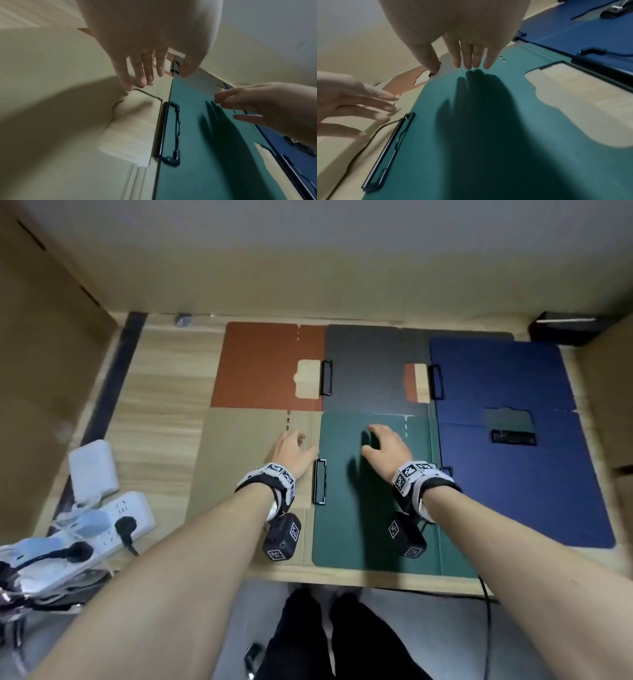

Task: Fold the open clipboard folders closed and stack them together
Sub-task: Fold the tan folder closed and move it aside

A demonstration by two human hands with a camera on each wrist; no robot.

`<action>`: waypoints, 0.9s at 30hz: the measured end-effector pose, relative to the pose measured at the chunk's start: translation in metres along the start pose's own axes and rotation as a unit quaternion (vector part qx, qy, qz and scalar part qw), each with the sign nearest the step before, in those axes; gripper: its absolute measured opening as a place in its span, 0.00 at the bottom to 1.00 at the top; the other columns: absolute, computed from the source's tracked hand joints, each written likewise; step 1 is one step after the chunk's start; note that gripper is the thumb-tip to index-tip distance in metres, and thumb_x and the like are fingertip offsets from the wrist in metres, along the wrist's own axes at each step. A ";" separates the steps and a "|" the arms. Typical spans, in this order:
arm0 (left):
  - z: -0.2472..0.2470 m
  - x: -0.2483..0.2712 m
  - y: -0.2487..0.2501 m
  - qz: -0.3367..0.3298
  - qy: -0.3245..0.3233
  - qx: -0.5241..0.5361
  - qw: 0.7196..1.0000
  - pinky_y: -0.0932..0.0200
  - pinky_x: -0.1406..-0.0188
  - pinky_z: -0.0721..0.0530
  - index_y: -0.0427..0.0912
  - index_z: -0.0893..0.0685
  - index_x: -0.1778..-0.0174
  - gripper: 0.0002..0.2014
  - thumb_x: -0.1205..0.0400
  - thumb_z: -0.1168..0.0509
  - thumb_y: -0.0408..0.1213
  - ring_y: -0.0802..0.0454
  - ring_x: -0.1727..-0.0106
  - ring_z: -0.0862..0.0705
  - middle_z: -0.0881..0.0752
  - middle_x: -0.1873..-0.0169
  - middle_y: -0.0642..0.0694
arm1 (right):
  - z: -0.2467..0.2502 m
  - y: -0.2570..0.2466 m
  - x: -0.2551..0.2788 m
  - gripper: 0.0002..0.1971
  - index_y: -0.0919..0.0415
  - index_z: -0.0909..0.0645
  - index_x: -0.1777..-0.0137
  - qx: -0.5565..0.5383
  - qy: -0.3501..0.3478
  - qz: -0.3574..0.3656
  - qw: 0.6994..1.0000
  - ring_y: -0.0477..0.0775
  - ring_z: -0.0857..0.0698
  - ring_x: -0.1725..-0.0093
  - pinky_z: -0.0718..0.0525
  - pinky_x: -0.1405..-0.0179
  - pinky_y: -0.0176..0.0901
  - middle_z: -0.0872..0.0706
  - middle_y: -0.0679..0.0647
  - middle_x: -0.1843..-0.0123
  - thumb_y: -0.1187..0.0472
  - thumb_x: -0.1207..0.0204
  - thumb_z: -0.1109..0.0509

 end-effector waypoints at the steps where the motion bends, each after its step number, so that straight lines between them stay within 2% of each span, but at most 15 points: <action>1: -0.001 0.000 -0.002 -0.003 0.003 -0.004 1.000 0.50 0.30 0.23 0.43 0.22 0.31 0.22 0.21 0.34 0.46 0.49 0.33 0.19 0.21 0.32 0.47 | -0.002 0.000 0.000 0.31 0.60 0.34 0.19 0.004 -0.002 -0.001 1.000 0.56 0.35 0.17 0.38 0.19 0.49 0.33 0.56 0.16 0.56 0.22 0.35; 3: -0.004 0.000 -0.006 -0.007 0.020 -0.026 0.999 0.50 0.33 0.21 0.47 0.20 0.35 0.21 0.24 0.34 0.48 0.51 0.36 0.18 0.20 0.36 0.50 | -0.004 0.001 0.002 0.32 0.59 0.34 0.18 0.009 -0.001 -0.003 1.000 0.56 0.38 0.16 0.40 0.18 0.51 0.37 0.55 0.15 0.56 0.23 0.36; 5: -0.005 0.002 -0.007 -0.001 0.029 -0.042 0.999 0.53 0.41 0.19 0.52 0.19 0.40 0.19 0.26 0.34 0.50 0.54 0.42 0.18 0.19 0.41 0.54 | -0.009 0.003 0.004 0.32 0.58 0.35 0.18 0.010 0.001 -0.003 1.000 0.55 0.40 0.16 0.39 0.19 0.52 0.39 0.53 0.14 0.56 0.23 0.36; 9: -0.006 0.005 -0.003 0.001 0.036 -0.105 0.994 0.54 0.52 0.18 0.54 0.19 0.54 0.12 0.27 0.34 0.55 0.49 0.53 0.17 0.18 0.52 0.55 | -0.012 0.006 0.004 0.31 0.57 0.35 0.18 0.020 0.004 -0.002 1.000 0.54 0.42 0.15 0.36 0.20 0.54 0.41 0.50 0.13 0.55 0.22 0.37; 13: -0.013 0.006 -0.003 0.018 -0.006 -0.186 0.982 0.57 0.61 0.22 0.51 0.18 0.60 0.19 0.29 0.32 0.64 0.45 0.58 0.16 0.14 0.59 0.51 | -0.015 0.006 0.004 0.31 0.57 0.34 0.18 0.028 0.008 0.006 1.000 0.54 0.43 0.15 0.36 0.20 0.53 0.41 0.50 0.13 0.56 0.22 0.36; 18: -0.023 0.009 -0.002 0.000 -0.028 -0.263 0.964 0.55 0.63 0.22 0.49 0.23 0.63 0.22 0.28 0.34 0.67 0.42 0.59 0.17 0.13 0.60 0.48 | -0.020 0.007 0.006 0.32 0.57 0.37 0.17 0.037 0.017 0.016 0.999 0.53 0.48 0.13 0.40 0.17 0.53 0.46 0.51 0.12 0.56 0.21 0.36; 21: -0.028 0.009 0.000 -0.015 -0.029 -0.273 0.961 0.54 0.61 0.21 0.48 0.22 0.59 0.19 0.26 0.37 0.62 0.40 0.57 0.17 0.12 0.56 0.46 | -0.026 0.008 0.008 0.39 0.56 0.44 0.14 0.082 0.003 0.028 0.996 0.52 0.55 0.12 0.46 0.15 0.53 0.54 0.52 0.11 0.46 0.22 0.33; 24: -0.031 0.009 0.003 -0.034 -0.025 -0.294 0.955 0.53 0.57 0.18 0.46 0.17 0.53 0.21 0.26 0.39 0.60 0.40 0.51 0.15 0.11 0.54 0.45 | -0.035 0.010 0.011 0.55 0.55 0.54 0.13 0.155 -0.016 0.040 0.987 0.54 0.61 0.12 0.48 0.15 0.54 0.62 0.54 0.11 0.30 0.30 0.32; 27: -0.033 0.009 0.005 -0.049 -0.017 -0.310 0.949 0.53 0.60 0.21 0.43 0.17 0.55 0.20 0.25 0.39 0.57 0.41 0.55 0.18 0.12 0.57 0.44 | -0.038 0.013 0.013 0.61 0.55 0.59 0.13 0.193 -0.017 0.054 0.980 0.55 0.63 0.13 0.47 0.15 0.54 0.65 0.55 0.12 0.26 0.36 0.30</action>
Point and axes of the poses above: each hand's wrist, its own x-axis away from the middle knuckle, its own z-axis out of the back of the hand, y = z × x, the point moved 2 cm from there along -x, towards the middle knuckle
